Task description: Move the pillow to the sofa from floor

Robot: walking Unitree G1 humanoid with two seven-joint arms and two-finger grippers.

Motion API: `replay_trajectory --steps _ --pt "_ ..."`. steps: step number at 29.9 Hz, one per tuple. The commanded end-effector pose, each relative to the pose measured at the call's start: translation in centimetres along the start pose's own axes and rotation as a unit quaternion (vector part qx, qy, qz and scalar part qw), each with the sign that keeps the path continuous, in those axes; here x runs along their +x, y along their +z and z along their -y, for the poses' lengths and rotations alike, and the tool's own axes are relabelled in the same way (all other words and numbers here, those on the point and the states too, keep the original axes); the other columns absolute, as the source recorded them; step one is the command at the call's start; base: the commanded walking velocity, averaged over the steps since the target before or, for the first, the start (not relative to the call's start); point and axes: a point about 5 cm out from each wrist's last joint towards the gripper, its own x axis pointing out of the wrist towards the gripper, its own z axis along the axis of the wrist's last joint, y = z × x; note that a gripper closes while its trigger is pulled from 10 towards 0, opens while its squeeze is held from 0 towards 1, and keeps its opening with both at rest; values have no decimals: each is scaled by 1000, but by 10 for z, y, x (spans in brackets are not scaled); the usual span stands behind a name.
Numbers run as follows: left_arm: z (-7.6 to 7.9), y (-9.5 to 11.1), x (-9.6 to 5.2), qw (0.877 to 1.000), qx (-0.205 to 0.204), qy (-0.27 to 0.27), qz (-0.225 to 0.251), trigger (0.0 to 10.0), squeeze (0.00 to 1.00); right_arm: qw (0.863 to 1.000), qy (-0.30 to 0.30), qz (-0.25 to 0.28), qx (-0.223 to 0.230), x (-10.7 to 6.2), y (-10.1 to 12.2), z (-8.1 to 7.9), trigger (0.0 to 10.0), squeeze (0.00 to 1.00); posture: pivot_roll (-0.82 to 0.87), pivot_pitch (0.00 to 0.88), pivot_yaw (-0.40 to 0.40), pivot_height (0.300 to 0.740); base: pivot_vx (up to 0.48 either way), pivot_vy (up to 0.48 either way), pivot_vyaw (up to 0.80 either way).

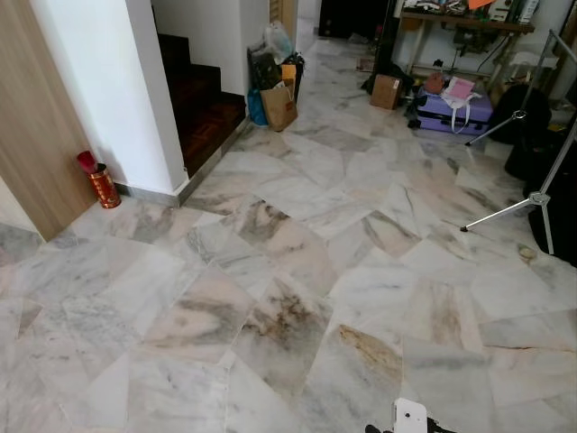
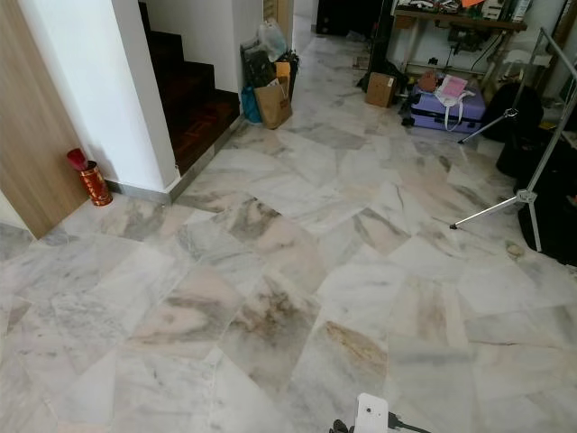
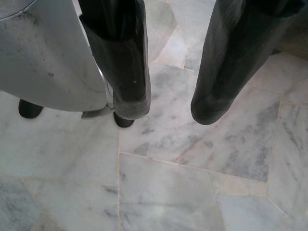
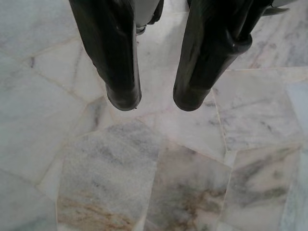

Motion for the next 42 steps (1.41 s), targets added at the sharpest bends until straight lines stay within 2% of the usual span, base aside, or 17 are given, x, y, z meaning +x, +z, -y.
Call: replay_trajectory --steps 1,4,5,8,13,21,25,31,35,42 --pt "-3 4 0 1000 0 -1 10 10000 0 1000 -7 -7 18 0 -5 -1 10000 0 84 0 10 740 0 0 0" --pt "-2 7 1 1000 10 -9 15 10000 0 1000 -9 -7 23 0 -5 -2 10000 0 82 0 12 740 0 0 0" --pt "0 10 2 999 43 -23 14 10000 0 1000 -4 -6 18 0 -5 -4 10000 0 75 0 26 740 0 0 0" --pt "0 13 2 997 69 -31 13 10000 0 1000 -5 1 9 0 -3 -6 10000 0 70 0 33 740 0 0 267" --pt "0 11 2 998 57 -24 7 10000 0 1000 -5 2 12 0 -4 -7 10000 0 66 9 33 740 0 0 800" --pt "15 -4 2 1000 23 -13 -16 10000 0 1000 0 -6 -17 0 -3 -4 10000 0 80 23 10 740 0 0 800" --pt "18 -6 2 1000 14 -8 -22 10000 0 1000 4 -6 -24 0 -2 -3 10000 0 83 26 0 740 0 0 800" --pt "36 4 6 1000 -10 -3 -14 10000 0 999 10 -6 -34 0 -1 -2 10000 0 81 24 -7 740 0 0 800" --pt "45 11 8 1000 -10 -4 -9 10000 0 999 10 -7 -37 0 -1 -2 10000 0 83 23 -10 740 0 0 800" --pt "38 7 7 1000 -6 3 -9 10000 0 999 12 -9 -39 0 -1 -2 10000 0 84 22 -9 740 0 0 800"
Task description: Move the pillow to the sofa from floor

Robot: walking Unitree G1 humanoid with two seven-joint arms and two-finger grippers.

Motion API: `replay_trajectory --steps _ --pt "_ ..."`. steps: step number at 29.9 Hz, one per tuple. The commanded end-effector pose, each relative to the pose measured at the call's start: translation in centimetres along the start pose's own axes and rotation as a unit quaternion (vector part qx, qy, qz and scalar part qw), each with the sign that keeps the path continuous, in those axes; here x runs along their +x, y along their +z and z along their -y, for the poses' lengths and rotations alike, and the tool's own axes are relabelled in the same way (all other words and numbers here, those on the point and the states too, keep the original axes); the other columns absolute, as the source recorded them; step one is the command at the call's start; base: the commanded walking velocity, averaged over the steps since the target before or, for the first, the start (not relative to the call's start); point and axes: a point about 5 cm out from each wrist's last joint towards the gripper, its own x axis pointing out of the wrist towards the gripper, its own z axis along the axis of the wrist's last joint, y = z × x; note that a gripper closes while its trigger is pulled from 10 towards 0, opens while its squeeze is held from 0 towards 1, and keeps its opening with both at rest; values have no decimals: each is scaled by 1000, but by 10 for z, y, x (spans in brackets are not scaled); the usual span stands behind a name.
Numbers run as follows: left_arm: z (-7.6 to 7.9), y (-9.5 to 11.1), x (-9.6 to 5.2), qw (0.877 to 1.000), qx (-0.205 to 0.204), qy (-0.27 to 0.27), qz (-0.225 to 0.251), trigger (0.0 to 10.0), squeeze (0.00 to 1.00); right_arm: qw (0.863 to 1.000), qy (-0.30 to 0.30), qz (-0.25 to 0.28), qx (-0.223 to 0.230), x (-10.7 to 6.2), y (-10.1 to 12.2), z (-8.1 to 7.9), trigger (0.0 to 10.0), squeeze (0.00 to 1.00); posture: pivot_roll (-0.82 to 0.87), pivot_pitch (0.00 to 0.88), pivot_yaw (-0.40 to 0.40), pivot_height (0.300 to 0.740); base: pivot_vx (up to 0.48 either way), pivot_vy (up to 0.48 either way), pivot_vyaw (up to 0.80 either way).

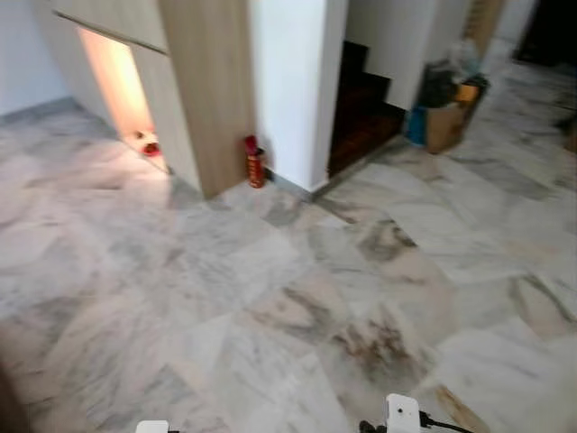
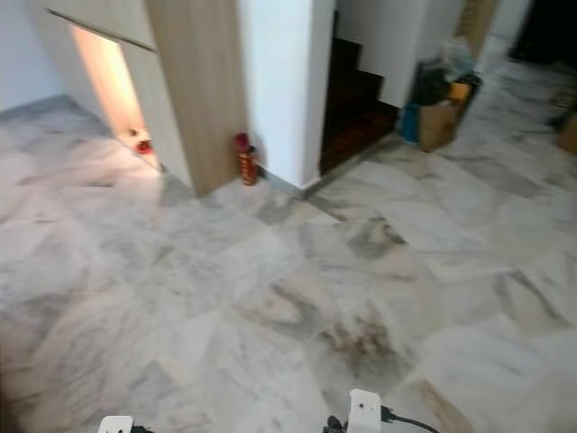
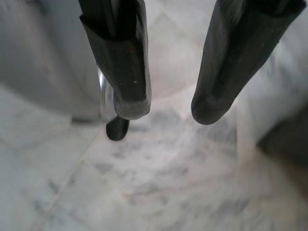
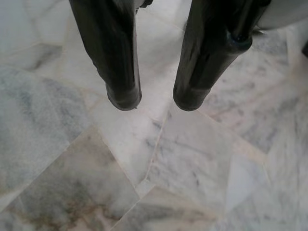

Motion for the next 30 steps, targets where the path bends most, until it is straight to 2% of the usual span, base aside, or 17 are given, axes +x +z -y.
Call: replay_trajectory --steps 1,8,30 --pt "-8 -4 -1 1000 6 11 -4 10000 0 1000 11 -1 -4 2 2 -8 10000 0 84 22 -9 740 0 0 800" --pt "-12 -7 -2 1000 0 28 -10 10000 0 1000 15 -3 -6 2 2 -9 10000 0 90 24 -6 740 0 0 800" --pt "-12 -9 -3 999 -1 33 -12 10000 0 1000 23 -4 -13 1 2 -9 10000 0 95 22 -8 740 0 0 800"
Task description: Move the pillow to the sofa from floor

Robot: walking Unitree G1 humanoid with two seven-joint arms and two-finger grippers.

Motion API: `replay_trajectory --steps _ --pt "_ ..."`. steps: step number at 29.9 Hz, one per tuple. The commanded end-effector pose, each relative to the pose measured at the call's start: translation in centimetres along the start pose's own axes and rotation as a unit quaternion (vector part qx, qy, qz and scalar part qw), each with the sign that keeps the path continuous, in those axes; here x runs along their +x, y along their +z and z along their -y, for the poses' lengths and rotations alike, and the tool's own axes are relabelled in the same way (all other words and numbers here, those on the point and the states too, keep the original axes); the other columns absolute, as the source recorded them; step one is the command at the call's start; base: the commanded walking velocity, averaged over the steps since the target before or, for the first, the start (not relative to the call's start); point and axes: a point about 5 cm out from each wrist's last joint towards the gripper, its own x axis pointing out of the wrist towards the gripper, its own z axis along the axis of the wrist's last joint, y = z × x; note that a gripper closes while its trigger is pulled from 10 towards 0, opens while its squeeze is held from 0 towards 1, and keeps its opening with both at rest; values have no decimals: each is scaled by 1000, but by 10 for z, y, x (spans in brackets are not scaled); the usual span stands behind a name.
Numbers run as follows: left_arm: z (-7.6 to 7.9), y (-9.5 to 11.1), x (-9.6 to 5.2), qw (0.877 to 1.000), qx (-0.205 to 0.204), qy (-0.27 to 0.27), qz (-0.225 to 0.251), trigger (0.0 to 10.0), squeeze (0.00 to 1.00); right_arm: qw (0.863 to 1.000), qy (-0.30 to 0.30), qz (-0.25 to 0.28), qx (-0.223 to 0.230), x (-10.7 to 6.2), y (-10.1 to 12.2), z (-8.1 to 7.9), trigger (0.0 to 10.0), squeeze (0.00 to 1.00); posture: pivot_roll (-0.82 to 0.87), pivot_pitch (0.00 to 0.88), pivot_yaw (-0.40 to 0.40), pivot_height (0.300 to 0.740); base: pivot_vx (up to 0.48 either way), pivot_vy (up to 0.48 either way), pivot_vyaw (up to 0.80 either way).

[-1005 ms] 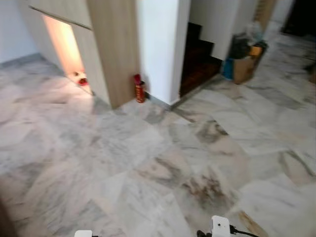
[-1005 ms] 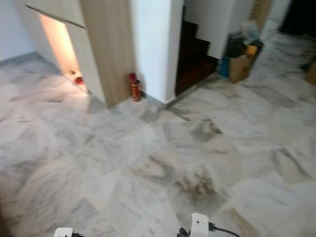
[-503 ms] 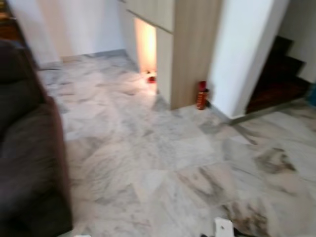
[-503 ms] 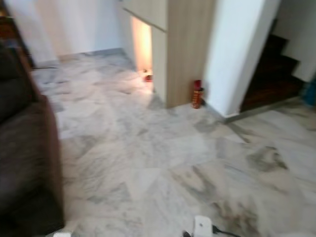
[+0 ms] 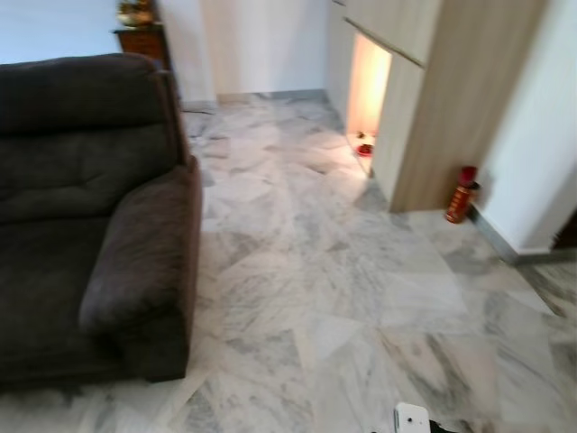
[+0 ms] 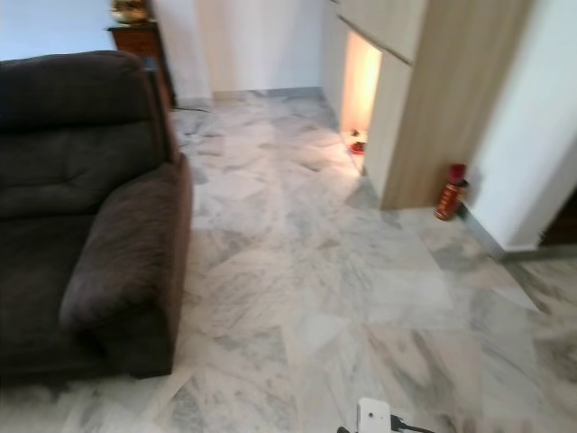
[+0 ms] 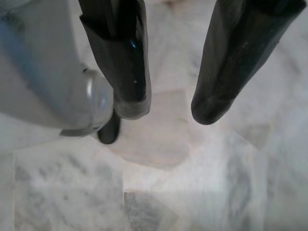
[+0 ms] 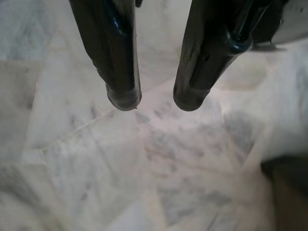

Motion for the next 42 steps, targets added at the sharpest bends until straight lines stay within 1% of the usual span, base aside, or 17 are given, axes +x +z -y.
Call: replay_trajectory --steps 1,6,7,8,29,36,39,42 --pt "-3 -6 -1 1000 -2 5 -9 10000 0 1000 9 2 -4 1 2 -6 10000 0 95 22 -8 740 0 0 800" --pt "-3 -6 -1 1000 -3 6 -10 10000 0 1000 1 5 2 1 2 -5 10000 0 95 22 -7 740 0 0 800" --pt "-3 -6 -1 1000 -6 6 -11 10000 0 1000 -5 10 19 1 2 -5 10000 0 96 21 -7 740 0 0 0" --pt "-3 -6 -1 1000 -7 6 -12 10000 0 1000 -6 11 22 1 2 -5 10000 0 96 21 -7 740 0 274 0" --pt "-4 -8 -1 1000 -7 6 -20 10000 0 1000 -1 12 29 1 1 -6 10000 0 103 26 -4 740 0 480 0" --pt "-4 -9 -1 1000 -6 5 -21 10000 0 1000 6 16 18 1 2 -7 10000 0 102 30 -1 740 0 480 0" --pt "-4 -9 -1 1000 -7 5 -21 10000 0 1000 8 18 12 1 3 -7 10000 0 102 30 -1 740 0 480 746" --pt "-4 -9 -1 1000 -8 5 -21 10000 0 1000 5 16 20 1 2 -7 10000 0 102 30 -1 740 0 480 696"
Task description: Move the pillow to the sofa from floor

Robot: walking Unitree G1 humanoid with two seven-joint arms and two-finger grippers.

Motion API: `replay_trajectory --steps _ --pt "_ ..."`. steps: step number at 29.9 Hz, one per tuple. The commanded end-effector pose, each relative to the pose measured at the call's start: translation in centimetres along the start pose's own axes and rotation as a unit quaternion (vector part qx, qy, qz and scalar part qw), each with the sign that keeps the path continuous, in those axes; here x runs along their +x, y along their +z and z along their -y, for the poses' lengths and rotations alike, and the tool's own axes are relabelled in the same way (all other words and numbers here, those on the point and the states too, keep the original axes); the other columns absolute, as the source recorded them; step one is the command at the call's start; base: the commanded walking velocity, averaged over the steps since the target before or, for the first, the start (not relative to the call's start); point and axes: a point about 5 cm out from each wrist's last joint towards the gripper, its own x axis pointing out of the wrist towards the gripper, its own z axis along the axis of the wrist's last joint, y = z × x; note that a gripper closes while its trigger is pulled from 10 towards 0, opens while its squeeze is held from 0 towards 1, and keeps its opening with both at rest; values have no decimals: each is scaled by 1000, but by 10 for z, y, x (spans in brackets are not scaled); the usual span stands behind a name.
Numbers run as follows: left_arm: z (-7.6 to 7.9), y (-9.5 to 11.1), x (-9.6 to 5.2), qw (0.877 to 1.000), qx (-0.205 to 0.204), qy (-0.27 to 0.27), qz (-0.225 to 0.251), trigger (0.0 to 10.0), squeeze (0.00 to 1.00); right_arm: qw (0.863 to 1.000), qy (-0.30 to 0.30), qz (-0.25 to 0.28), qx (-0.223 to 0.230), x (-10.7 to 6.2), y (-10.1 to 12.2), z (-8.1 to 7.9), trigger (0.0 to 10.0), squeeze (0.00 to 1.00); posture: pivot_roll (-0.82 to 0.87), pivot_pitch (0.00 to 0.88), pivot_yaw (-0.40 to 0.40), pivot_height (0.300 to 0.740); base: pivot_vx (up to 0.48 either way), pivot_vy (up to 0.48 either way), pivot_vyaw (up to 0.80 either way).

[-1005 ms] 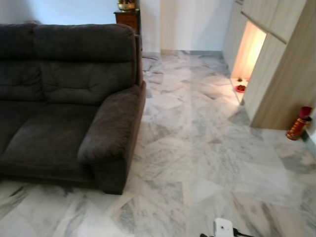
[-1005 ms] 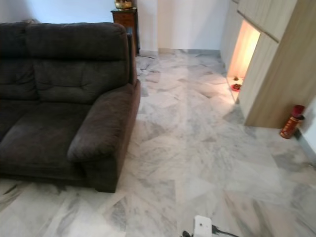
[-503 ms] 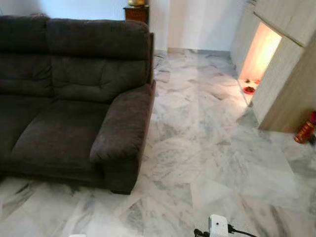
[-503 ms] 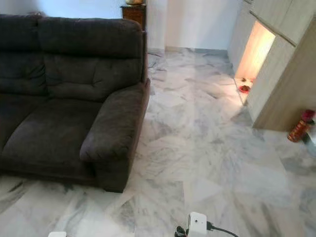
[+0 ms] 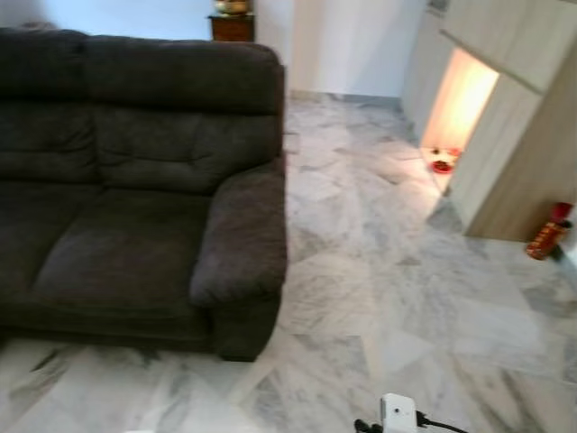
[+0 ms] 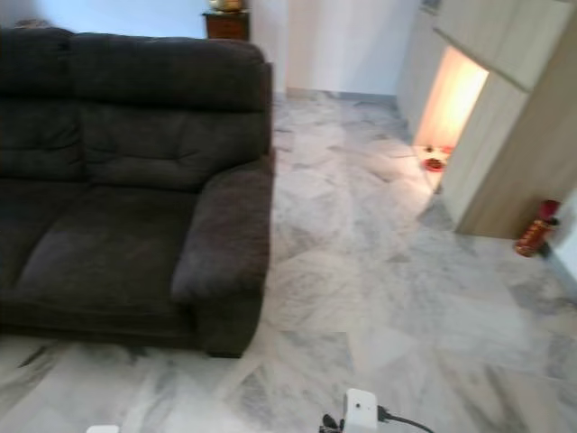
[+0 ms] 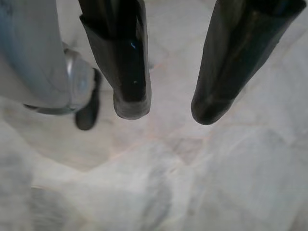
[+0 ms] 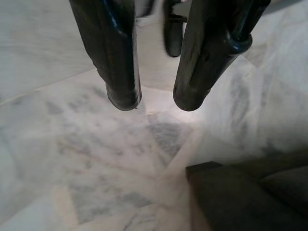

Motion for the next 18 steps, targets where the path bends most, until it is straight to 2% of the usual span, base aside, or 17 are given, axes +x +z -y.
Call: replay_trajectory --steps 1,18 --pt "-3 -8 -1 1000 -5 3 -15 10000 0 1000 -5 -4 9 -1 -4 0 10000 0 103 34 -4 740 0 480 0" --pt "-2 -7 -1 1000 -7 1 -15 10000 0 1000 0 -8 5 0 -3 0 10000 0 102 35 -4 740 0 480 0"
